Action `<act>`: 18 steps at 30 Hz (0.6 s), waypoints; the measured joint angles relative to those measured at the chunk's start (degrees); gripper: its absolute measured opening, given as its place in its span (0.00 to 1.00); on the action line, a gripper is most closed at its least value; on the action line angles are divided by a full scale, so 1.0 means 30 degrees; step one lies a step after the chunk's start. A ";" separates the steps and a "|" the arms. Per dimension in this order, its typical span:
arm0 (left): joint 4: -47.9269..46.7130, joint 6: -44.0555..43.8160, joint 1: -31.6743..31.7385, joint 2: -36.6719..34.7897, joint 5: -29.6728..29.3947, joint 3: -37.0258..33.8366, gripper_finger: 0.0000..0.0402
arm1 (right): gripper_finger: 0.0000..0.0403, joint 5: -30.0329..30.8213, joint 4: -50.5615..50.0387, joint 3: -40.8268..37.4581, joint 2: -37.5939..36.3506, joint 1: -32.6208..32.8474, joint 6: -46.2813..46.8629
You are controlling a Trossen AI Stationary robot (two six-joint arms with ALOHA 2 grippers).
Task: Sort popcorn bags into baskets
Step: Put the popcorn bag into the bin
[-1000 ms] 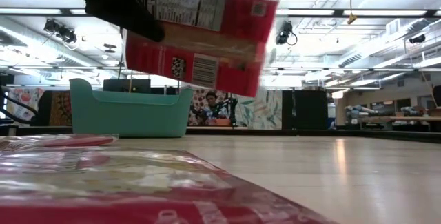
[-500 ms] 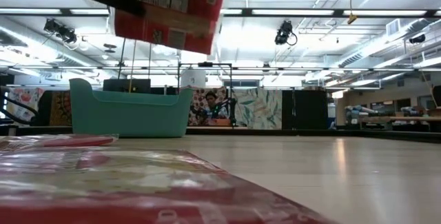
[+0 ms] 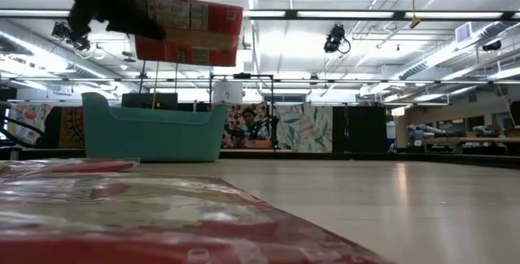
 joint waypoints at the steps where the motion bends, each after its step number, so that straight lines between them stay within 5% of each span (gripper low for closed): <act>1: 0.0305 0.0189 0.0293 -0.0274 -0.0004 -0.0282 0.09 | 0.30 0.0011 0.0014 0.0000 0.0004 -0.0007 0.0000; 18: 0.1676 0.1809 0.7131 -0.1898 0.0208 -0.3704 0.09 | 0.29 -0.0342 0.0165 0.0000 0.0015 0.0000 -0.0007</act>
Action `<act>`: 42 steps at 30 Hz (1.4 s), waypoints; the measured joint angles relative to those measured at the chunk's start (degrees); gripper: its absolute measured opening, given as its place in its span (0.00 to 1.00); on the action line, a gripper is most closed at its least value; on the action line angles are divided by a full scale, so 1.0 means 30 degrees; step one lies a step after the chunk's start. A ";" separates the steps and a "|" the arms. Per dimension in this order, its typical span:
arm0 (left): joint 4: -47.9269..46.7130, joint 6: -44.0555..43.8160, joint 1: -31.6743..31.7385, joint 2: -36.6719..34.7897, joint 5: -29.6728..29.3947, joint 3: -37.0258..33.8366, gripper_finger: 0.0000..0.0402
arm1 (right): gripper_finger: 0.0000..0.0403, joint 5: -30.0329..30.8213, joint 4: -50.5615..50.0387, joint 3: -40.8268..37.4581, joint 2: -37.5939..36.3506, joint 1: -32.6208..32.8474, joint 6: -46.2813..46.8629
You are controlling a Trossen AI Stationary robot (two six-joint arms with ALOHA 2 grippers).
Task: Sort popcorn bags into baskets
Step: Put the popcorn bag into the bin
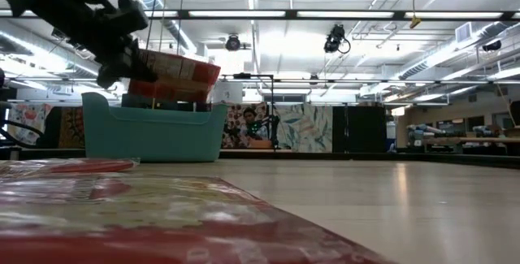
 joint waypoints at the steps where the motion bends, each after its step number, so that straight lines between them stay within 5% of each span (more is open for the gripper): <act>1: 0.0096 0.0099 0.0450 0.0000 0.0357 0.0000 0.09 | 0.29 0.0000 0.0001 0.0000 0.0000 0.0000 -0.0001; 16: -0.0504 0.1380 0.6655 0.0230 0.5601 0.0004 0.09 | 0.29 -0.0135 0.0185 0.0000 0.0007 0.0000 -0.0104; 24: -0.1055 0.0946 0.7586 0.1306 0.5487 0.0000 0.10 | 0.29 -0.0138 0.0226 0.0000 0.0007 0.0000 -0.0153; 36: -0.1365 0.0503 0.7375 0.1239 0.5335 0.0750 0.45 | 0.29 -0.0146 0.0205 0.0000 0.0007 0.0000 -0.0160; 42: -0.3840 0.0147 0.7369 0.1239 0.4463 0.2350 0.50 | 0.29 -0.0146 0.0197 0.0000 0.0007 0.0000 -0.0160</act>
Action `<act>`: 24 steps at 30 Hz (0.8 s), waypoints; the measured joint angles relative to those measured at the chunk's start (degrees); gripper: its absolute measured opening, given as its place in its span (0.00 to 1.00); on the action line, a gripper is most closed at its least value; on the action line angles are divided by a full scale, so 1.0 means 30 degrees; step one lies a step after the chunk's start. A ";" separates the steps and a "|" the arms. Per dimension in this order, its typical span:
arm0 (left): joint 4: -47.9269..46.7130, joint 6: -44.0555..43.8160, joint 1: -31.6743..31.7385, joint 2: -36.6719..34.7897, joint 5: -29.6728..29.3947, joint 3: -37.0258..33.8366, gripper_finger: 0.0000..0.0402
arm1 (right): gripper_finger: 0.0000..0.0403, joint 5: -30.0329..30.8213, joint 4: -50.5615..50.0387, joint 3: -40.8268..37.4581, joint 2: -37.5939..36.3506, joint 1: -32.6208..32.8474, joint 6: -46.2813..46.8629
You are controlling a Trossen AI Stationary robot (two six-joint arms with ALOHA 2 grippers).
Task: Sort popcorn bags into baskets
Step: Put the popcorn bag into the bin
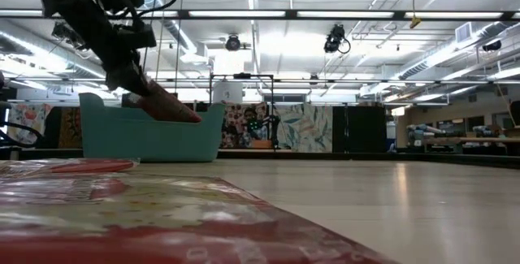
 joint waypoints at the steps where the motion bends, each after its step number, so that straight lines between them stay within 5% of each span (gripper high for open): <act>1: -0.0436 0.0003 0.0007 0.0000 -0.0266 0.0315 0.50 | 0.29 0.0000 0.0000 0.0000 0.0000 0.0000 -0.0007; 8: -0.2372 0.0635 0.0003 0.0000 -0.2345 0.2281 0.50 | 0.29 0.0000 0.0007 0.0000 0.0007 0.0000 -0.0168; 11: -0.2450 -0.0182 0.0015 -0.0001 -0.1709 0.2995 0.50 | 0.29 0.0000 0.0009 0.0000 0.0007 0.0000 -0.0168; 14: -0.2472 -0.1935 0.0015 -0.0007 0.2729 0.3322 0.50 | 0.29 0.0000 0.0006 0.0000 0.0007 0.0000 -0.0211; 20: -0.3430 -0.4978 -0.1168 0.0036 1.6246 0.3377 0.49 | 0.29 -0.0007 -0.0104 -0.0421 0.0029 -0.0004 -0.0168; 24: -0.4882 -0.6645 -0.3879 0.0044 1.7776 0.3059 0.46 | 0.29 -0.0122 0.0051 -0.0741 0.0029 -0.0007 -0.0146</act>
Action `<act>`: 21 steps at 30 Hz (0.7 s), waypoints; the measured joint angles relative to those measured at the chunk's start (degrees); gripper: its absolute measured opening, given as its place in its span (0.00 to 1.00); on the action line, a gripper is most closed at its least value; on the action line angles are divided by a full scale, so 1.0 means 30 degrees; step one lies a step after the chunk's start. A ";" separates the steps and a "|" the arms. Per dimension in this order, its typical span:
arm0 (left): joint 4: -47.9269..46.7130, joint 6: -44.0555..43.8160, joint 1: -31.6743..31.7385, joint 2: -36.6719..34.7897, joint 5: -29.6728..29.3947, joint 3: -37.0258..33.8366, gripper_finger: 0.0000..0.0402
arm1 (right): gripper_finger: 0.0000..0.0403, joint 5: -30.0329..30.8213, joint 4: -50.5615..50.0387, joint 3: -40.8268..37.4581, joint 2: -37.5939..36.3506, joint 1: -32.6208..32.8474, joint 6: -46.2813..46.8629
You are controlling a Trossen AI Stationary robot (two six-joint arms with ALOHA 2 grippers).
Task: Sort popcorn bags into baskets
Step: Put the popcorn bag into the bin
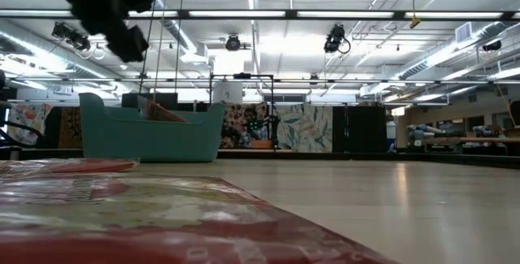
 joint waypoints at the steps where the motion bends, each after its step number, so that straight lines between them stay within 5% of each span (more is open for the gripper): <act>1: -0.0320 -0.0301 -0.0796 0.0003 -0.0157 -0.0091 0.46 | 0.29 -0.0081 -0.0061 -0.0041 0.0000 0.0000 -0.0003; 7: -0.0693 -0.0492 -0.5465 0.0009 -0.1558 -0.0105 0.42 | 0.29 0.0035 -0.0118 -0.0046 0.0000 0.0000 -0.0007; 12: -0.0682 -0.0929 -0.9262 0.0407 -0.4979 -0.0097 0.40 | 0.29 0.0077 -0.0170 -0.0039 0.0000 0.0001 -0.0007; 21: -0.0242 -0.1514 -1.4002 0.4256 -0.9614 -0.0105 0.40 | 0.29 0.0144 0.0213 -0.0235 -0.0018 0.0000 0.0297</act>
